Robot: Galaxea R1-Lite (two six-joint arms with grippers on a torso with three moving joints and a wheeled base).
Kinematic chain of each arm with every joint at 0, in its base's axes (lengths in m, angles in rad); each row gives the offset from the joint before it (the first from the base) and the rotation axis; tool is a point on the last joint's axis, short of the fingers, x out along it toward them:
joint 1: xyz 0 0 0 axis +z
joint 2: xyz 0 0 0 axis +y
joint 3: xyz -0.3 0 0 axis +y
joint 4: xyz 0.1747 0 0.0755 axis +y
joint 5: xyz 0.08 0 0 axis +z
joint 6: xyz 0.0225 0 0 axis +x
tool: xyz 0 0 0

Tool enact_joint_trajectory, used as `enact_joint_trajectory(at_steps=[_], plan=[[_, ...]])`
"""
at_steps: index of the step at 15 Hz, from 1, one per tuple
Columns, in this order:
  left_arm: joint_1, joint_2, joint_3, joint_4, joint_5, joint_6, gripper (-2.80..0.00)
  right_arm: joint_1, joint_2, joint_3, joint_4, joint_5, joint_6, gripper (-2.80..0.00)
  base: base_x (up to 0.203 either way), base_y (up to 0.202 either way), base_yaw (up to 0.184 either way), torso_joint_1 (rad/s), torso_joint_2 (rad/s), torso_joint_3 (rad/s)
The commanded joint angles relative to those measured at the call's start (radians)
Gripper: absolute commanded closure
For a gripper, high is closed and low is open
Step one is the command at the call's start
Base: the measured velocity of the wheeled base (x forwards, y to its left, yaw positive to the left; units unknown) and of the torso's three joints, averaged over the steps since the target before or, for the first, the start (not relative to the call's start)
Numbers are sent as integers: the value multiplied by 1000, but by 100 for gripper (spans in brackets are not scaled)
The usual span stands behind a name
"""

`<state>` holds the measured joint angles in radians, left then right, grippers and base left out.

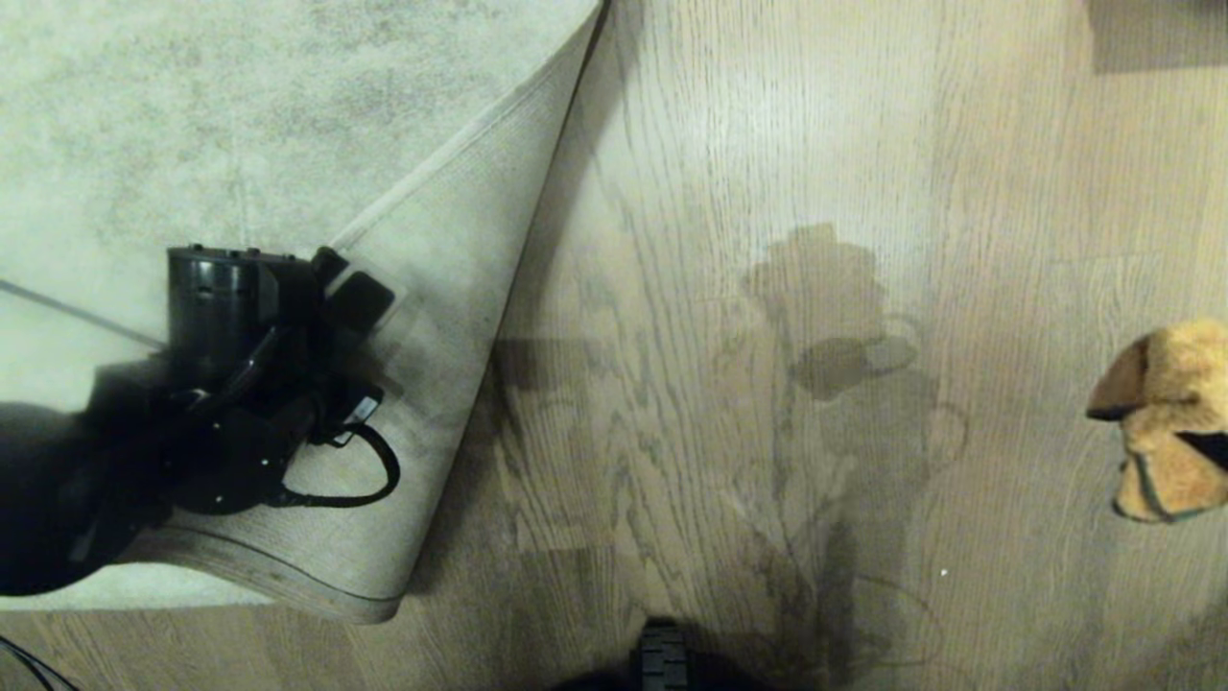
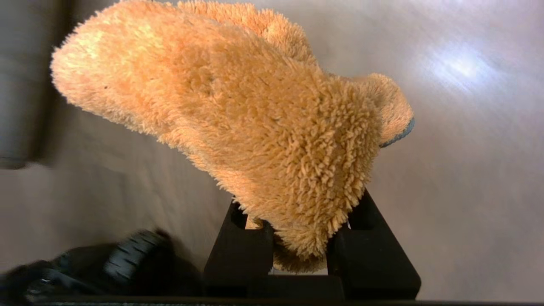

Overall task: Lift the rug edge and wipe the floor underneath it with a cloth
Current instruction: Wipe the floor under the carpet with a rag

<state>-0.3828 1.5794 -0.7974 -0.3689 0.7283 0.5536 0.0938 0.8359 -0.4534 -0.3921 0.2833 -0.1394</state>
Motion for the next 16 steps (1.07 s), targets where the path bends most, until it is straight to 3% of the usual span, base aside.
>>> enact_joint_trajectory(at_steps=[1,7,16], plan=[[-4,31,-12,-4,6,2,0,124,204,-27,-96,7,-4,0,0,0,0,0,0,0],[-5,44,-2,-68,5,9,0,410,555,-34,-408,-95,-1,0,0,0,0,0,0,0],[-2,44,12,-70,18,0,0,550,897,-231,-463,-115,-4,0,0,0,0,0,0,0]])
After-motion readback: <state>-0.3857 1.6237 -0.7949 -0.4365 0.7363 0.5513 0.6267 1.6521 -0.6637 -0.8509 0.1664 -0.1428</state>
